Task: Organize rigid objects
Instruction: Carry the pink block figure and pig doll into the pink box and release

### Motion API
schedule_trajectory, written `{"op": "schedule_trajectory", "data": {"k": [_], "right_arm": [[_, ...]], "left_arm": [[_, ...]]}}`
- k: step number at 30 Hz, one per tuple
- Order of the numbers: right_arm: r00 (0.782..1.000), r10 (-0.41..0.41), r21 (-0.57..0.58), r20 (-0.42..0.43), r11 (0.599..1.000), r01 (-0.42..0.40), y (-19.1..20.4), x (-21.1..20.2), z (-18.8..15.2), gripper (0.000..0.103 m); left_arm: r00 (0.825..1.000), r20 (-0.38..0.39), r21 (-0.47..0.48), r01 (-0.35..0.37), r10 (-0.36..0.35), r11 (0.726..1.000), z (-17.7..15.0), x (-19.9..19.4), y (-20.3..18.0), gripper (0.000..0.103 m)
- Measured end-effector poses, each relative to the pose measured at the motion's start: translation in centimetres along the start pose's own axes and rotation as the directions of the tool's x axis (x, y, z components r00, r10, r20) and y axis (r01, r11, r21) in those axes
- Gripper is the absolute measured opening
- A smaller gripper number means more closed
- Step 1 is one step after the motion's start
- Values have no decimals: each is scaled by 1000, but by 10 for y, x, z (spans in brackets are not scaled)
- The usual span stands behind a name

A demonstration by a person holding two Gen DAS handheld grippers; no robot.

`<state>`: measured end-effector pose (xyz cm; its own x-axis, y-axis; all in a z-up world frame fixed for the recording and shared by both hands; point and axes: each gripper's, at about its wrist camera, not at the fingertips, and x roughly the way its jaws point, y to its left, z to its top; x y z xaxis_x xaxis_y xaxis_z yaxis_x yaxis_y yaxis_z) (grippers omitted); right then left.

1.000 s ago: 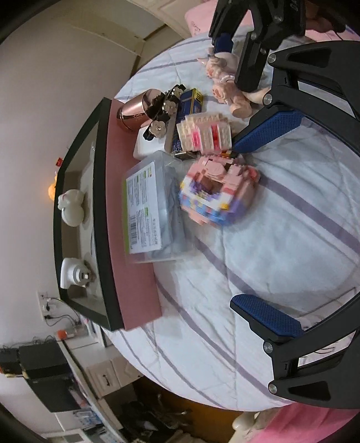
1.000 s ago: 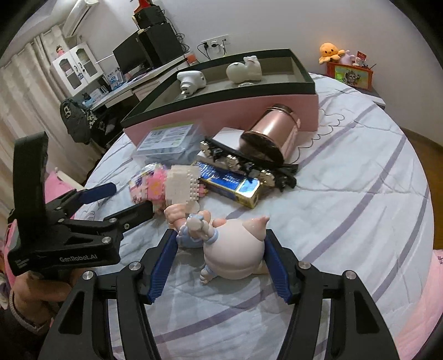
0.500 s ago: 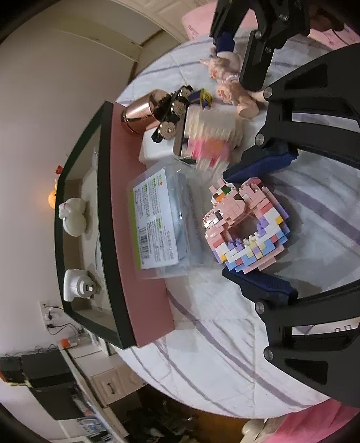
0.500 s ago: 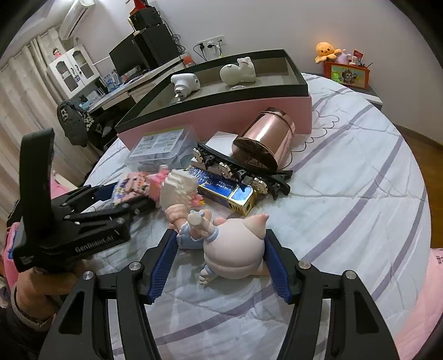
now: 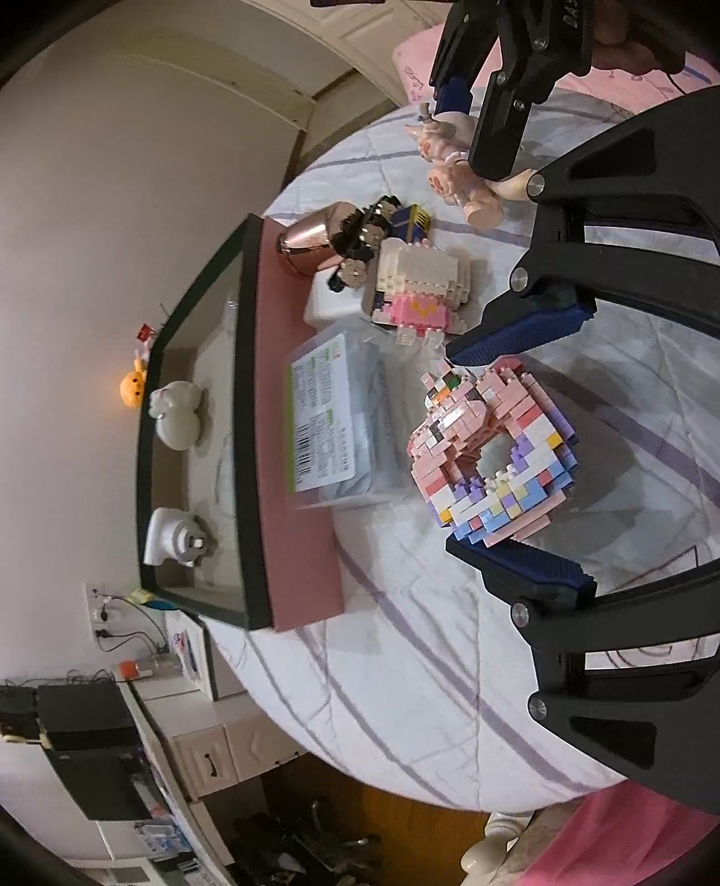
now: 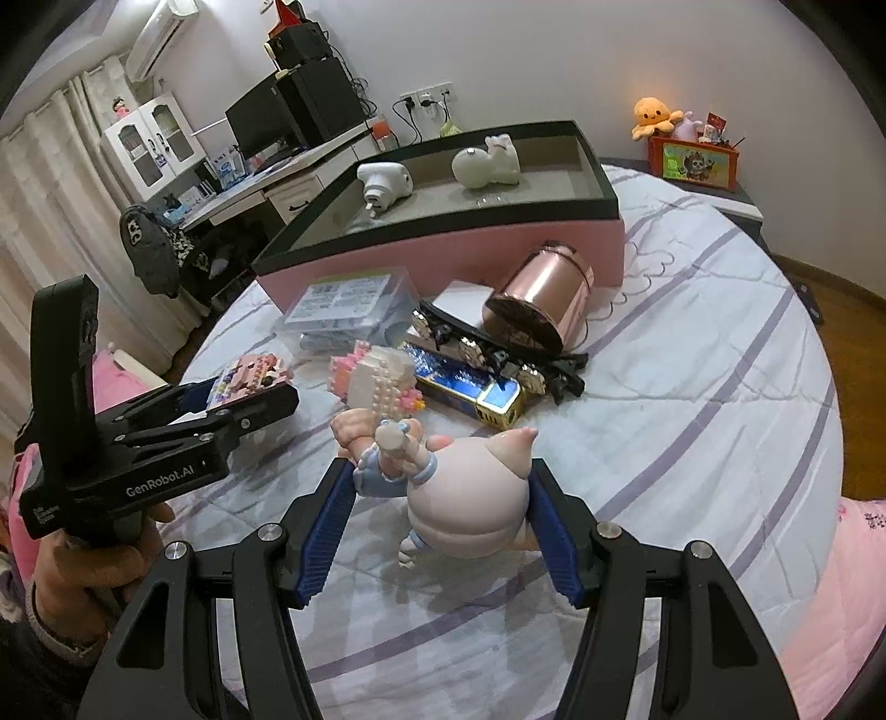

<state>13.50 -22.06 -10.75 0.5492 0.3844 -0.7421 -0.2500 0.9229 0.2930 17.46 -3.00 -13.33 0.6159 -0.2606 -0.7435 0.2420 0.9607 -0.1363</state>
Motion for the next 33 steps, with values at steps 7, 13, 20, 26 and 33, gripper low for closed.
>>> {"op": "schedule_trajectory", "data": {"k": [7,13,20,26,33], "right_arm": [[999,22,-16,36,1000,-21,7,-10,15,63],[994,21,-68,106,998,-14,14,-20,53,63],[984,3,-85,178,996,13,7,-15,110,63],[986,-31,-39,167,999,38,-13,17,150,63],[993,-52,-6,110,999,53,-28,61,172,63]], "left_arm": [[999,41,2,4,-4,1000,13,-16,2,63],[995,96,12,3,-4,1000,41,-26,3,63],[987,159,20,-3,0,1000,87,-24,8,63],[985,172,25,-9,4,1000,125,-3,15,63],[991,128,35,-29,25,999,156,43,21,63]]}}
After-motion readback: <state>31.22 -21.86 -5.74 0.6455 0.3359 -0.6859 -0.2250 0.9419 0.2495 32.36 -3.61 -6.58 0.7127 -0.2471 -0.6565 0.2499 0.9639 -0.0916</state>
